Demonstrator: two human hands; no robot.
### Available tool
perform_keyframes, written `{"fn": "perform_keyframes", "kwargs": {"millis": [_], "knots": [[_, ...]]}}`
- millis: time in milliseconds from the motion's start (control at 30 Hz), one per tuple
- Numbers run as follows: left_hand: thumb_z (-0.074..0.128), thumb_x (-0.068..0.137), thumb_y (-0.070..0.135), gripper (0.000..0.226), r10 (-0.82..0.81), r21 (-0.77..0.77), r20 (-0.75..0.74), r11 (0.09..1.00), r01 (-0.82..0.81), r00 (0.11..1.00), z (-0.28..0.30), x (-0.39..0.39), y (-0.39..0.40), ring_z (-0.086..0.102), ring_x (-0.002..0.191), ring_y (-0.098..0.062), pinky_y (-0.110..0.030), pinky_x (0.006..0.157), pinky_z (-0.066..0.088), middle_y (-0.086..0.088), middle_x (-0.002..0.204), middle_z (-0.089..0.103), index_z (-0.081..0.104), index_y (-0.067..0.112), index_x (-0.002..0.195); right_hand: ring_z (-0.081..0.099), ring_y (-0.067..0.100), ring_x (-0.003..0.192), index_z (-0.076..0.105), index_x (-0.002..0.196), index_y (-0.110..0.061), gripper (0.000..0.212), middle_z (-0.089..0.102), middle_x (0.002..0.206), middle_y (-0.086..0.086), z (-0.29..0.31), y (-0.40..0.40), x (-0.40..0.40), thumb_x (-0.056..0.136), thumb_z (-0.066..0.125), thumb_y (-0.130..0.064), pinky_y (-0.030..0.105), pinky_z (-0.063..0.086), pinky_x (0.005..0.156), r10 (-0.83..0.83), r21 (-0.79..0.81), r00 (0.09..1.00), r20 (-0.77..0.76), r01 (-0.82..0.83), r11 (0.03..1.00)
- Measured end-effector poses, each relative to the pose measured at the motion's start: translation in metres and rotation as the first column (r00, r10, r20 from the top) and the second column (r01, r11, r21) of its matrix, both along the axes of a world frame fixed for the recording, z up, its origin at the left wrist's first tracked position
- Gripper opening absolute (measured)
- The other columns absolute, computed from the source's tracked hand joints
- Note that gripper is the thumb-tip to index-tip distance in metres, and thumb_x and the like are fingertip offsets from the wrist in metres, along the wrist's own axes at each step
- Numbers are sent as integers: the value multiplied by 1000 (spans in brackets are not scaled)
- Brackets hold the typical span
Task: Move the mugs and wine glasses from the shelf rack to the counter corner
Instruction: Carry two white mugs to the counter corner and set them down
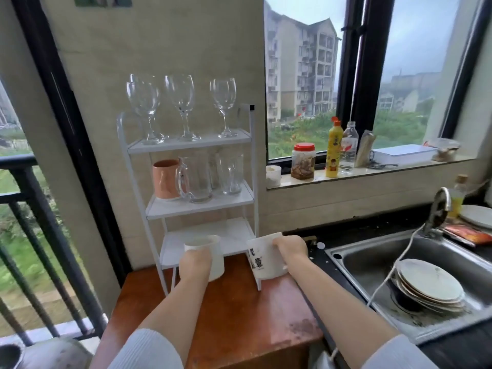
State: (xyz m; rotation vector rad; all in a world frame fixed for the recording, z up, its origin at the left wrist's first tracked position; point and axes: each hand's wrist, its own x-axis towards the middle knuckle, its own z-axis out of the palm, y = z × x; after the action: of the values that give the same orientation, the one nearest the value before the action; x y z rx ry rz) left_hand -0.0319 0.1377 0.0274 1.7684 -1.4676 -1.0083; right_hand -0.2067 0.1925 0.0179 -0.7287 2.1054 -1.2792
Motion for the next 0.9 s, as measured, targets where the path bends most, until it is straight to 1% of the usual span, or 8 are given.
{"fn": "perform_keyframes", "kwargs": {"millis": [133, 200, 267, 400, 533, 633, 767, 900], "knots": [[40, 93, 17, 35, -96, -11, 127, 995, 99, 987, -6, -28, 61, 57, 110, -35, -33, 84, 44, -20, 119, 62, 59, -3, 114, 51, 25, 81, 63, 83, -3, 12, 61, 94, 19, 13, 65, -34, 81, 60, -15, 27, 40, 57, -38, -95, 998, 53, 43, 995], [42, 92, 19, 35, -127, -22, 115, 991, 130, 985, -1, -49, 99, 57, 111, -34, -33, 89, 47, -19, 120, 62, 59, -1, 115, 51, 25, 76, 55, 64, -7, 18, 56, 86, 15, 18, 106, -55, 79, 64, -14, 25, 40, 47, -94, -128, 991, 96, 106, 986], [45, 90, 19, 36, -157, -17, 75, 987, 159, 985, 4, -75, 134, 58, 112, -34, -35, 94, 49, -20, 122, 61, 58, -2, 117, 51, 25, 72, 56, 64, -6, 18, 56, 84, 15, 23, 153, -79, 77, 64, -13, 22, 35, 35, -151, -155, 983, 101, 165, 974], [47, 90, 17, 38, -296, -54, 76, 952, 300, 952, 16, -139, 202, 57, 116, -33, -34, 93, 46, -22, 125, 60, 58, -4, 118, 54, 28, 75, 67, 95, 3, 27, 58, 87, 15, 26, 252, -132, 74, 64, -15, 29, 43, 48, -330, -166, 937, 117, 346, 923], [49, 88, 18, 36, -431, -86, 47, 897, 434, 901, 24, -218, 268, 58, 114, -32, -32, 88, 46, -20, 122, 63, 61, -2, 115, 57, 30, 83, 66, 95, 0, 25, 61, 92, 17, 31, 356, -180, 77, 59, -15, 36, 46, 64, -499, -171, 863, 78, 504, 846], [49, 86, 17, 36, -585, -84, -25, 809, 582, 810, 27, -291, 330, 59, 109, -33, -31, 80, 45, -19, 118, 64, 61, -2, 114, 57, 29, 84, 63, 72, -6, 7, 63, 91, 15, 34, 441, -217, 74, 59, -11, 38, 49, 71, -663, -232, 748, 38, 652, 722], [50, 85, 19, 38, -766, -117, -81, 643, 757, 638, 34, -379, 414, 57, 112, -34, -37, 94, 46, -20, 120, 63, 60, -2, 115, 51, 24, 68, 52, 56, -10, 21, 58, 70, 6, 40, 533, -259, 75, 58, -7, 27, 37, 58, -793, -319, 603, 90, 771, 551], [46, 88, 22, 41, -900, -141, -72, 435, 889, 429, 37, -462, 500, 57, 107, -34, -37, 85, 45, -22, 121, 61, 59, -3, 117, 47, 20, 61, 55, 62, -8, 15, 51, 60, 0, 43, 619, -309, 77, 57, -7, 27, 37, 51, -897, -341, 428, 112, 864, 370]]}}
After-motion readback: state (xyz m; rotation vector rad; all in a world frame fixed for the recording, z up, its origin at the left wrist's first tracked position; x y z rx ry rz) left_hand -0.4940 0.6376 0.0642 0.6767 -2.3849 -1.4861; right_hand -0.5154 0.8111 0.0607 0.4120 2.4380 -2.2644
